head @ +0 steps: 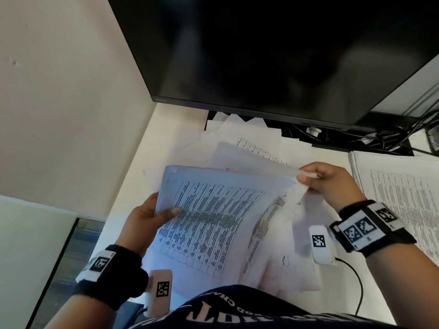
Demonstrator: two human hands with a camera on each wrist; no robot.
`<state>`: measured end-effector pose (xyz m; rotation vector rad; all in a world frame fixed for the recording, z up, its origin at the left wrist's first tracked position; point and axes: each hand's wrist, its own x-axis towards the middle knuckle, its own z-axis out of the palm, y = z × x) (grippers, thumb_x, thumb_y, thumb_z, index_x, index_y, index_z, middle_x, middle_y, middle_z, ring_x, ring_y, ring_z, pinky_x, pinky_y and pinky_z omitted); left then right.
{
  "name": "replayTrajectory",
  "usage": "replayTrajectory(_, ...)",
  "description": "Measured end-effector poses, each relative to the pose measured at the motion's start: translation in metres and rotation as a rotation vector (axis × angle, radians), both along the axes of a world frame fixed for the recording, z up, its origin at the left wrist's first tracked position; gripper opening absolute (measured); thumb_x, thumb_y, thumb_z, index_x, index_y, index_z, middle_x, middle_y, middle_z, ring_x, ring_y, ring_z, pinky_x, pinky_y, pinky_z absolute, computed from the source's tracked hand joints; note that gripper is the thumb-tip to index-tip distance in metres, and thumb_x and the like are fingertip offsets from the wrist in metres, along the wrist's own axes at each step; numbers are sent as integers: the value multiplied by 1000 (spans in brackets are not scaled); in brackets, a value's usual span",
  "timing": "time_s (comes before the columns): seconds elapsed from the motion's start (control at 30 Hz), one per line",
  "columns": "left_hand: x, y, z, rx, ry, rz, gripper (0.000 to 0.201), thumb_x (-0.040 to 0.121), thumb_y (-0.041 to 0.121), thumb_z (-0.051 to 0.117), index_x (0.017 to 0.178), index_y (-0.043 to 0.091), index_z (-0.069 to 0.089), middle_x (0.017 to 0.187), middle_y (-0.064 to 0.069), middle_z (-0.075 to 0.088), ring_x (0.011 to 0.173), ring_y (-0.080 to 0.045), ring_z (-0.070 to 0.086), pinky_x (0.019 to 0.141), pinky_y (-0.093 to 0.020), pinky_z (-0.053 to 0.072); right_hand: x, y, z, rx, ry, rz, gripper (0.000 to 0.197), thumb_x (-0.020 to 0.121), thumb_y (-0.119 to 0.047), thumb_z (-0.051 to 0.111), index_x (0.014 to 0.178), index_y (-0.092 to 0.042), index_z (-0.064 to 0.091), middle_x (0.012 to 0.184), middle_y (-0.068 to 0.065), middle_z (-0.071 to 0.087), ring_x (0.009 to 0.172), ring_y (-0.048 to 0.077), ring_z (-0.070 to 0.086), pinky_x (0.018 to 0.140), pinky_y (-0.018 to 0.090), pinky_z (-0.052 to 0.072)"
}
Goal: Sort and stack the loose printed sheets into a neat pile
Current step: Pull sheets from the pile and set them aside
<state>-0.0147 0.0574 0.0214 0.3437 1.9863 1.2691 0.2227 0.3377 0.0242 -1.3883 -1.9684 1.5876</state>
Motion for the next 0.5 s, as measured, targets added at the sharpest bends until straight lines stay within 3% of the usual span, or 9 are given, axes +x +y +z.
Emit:
replayTrajectory(0.1, 1, 6, 4, 50, -35, -44, 33, 81, 1, 69, 109, 18, 68, 102, -2, 74, 89, -9, 68, 67, -7, 49, -15, -7, 21, 49, 124, 116, 13, 80, -5, 69, 80, -18, 71, 63, -12, 69, 51, 0, 57, 54, 9, 48)
replayTrajectory(0.2, 4, 9, 7, 33, -15, -28, 20, 79, -2, 70, 92, 13, 73, 82, 7, 75, 77, -4, 67, 58, -1, 45, -32, -19, 36, 7, 211, 168, 7, 77, -24, 69, 76, -26, 75, 72, -5, 72, 63, 9, 59, 62, 16, 51)
replayTrajectory(0.27, 5, 7, 4, 23, 3, -17, 15, 79, -1, 70, 84, 13, 73, 64, 12, 73, 61, 5, 65, 55, 0, 44, -44, -19, 34, -117, 284, 111, 35, 79, -48, 53, 79, -22, 77, 77, 2, 74, 66, 13, 63, 65, 20, 53)
replayTrajectory(0.33, 6, 1, 2, 28, -3, 5, 14, 78, -1, 71, 80, 13, 72, 60, 14, 71, 56, 9, 63, 54, 0, 43, -54, -18, 23, -316, 315, 7, 64, 82, -61, 35, 89, -12, 75, 81, 11, 74, 69, 19, 69, 65, 21, 55)
replayTrajectory(0.37, 6, -2, 1, 29, -15, 7, 14, 77, -1, 71, 80, 12, 73, 59, 14, 71, 55, 9, 63, 53, 0, 43, -58, -18, 11, -371, 268, -32, 66, 87, -60, 32, 94, -8, 72, 85, 12, 75, 72, 21, 71, 67, 23, 57)
replayTrajectory(0.43, 6, -10, 1, 33, -45, 18, 11, 75, 1, 73, 78, 12, 74, 62, 11, 73, 57, 7, 64, 57, -3, 45, -63, -22, -13, -377, 65, -34, 43, 96, -40, 44, 104, -5, 67, 91, 10, 74, 82, 24, 71, 79, 32, 58)
replayTrajectory(0.5, 3, -18, 2, 33, -74, 19, 11, 63, 17, 83, 72, 14, 78, 71, 4, 76, 65, 2, 68, 67, -15, 48, -67, -30, -34, -355, -78, -37, 23, 92, -18, 58, 107, -3, 66, 94, 10, 72, 84, 24, 67, 89, 40, 55)
